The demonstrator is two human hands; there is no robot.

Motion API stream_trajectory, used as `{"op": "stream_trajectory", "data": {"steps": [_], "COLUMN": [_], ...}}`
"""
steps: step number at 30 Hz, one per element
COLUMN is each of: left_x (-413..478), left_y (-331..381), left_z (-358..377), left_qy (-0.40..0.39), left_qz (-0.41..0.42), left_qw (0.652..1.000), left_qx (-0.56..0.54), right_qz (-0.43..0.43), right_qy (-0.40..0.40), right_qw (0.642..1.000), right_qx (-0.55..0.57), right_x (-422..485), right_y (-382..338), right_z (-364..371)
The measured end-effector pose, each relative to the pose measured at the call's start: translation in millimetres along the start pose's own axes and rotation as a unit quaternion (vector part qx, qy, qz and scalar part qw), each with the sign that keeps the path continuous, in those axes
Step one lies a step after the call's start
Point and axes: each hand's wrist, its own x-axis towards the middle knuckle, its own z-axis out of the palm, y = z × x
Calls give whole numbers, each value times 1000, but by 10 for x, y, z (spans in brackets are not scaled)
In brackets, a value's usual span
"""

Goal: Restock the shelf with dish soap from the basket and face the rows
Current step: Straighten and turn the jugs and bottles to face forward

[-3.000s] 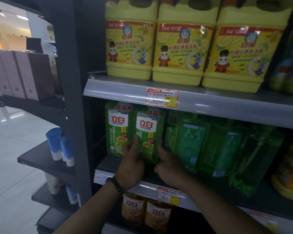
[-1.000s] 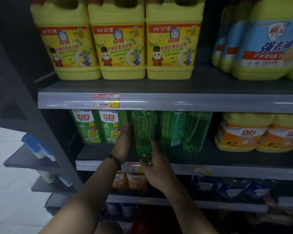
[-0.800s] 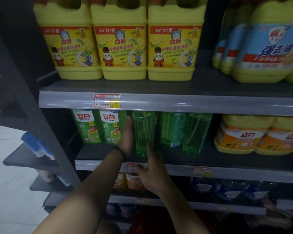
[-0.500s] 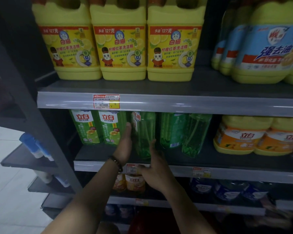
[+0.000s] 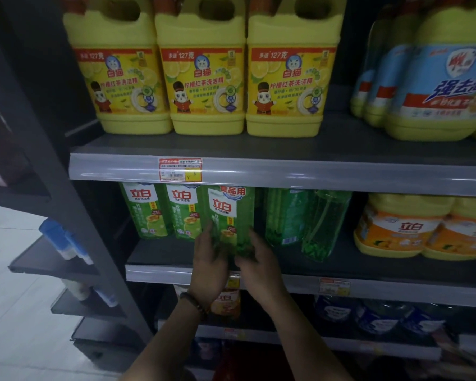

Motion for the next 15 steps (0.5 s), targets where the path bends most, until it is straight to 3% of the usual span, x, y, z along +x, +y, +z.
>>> {"op": "stream_trajectory", "data": {"steps": [5,15], "left_x": [-62,82], "left_y": [140,214], "left_z": [6,27], "left_qy": [22,-24], "left_qz": [-9,-10], "left_qw": [999,995], "left_qx": [24,98], "right_qz": [13,15], "right_qy": [-49,-85], "right_qw": [997,989], "right_qx": [-56,-124], "right_x": [133,411], "right_y": [-87,-148], "right_z": [-59,-126]}}
